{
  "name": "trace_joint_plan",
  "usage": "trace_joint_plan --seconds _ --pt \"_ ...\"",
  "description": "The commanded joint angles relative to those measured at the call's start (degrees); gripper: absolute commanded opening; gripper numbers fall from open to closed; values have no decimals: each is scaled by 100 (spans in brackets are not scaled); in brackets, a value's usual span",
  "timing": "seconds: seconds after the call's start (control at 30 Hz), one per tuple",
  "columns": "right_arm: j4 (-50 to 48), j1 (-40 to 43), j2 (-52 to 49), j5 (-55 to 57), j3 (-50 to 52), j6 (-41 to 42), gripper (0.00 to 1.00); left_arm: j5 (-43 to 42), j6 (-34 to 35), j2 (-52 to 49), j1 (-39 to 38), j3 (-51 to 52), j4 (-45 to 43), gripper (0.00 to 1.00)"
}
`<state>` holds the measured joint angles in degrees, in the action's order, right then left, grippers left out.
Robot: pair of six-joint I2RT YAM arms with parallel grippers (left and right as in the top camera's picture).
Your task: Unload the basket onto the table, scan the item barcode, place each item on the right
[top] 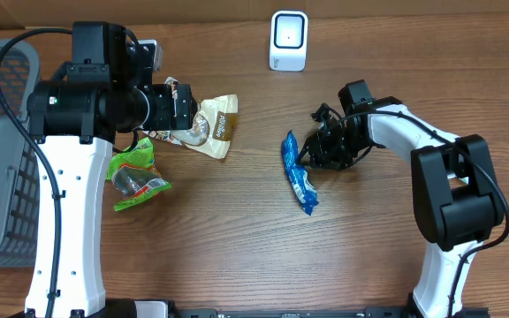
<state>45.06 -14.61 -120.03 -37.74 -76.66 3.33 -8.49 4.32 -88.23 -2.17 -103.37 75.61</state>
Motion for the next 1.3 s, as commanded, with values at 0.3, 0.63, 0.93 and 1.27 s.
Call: trace_joint_plan --seconds 0.3,0.63,0.93,1.27 --pt "1182 0 208 2870 -1397 358 49 9 61 -22 0 13 0 100" --pt "1679 -356 221 1849 -2037 -1335 60 9 61 -22 0 13 0 100" --pt "975 -734 -247 2223 -1891 -1711 79 9 61 -22 0 13 0 100" --pt "719 -734 -691 2218 -1891 -1703 57 9 61 -22 0 13 0 100"
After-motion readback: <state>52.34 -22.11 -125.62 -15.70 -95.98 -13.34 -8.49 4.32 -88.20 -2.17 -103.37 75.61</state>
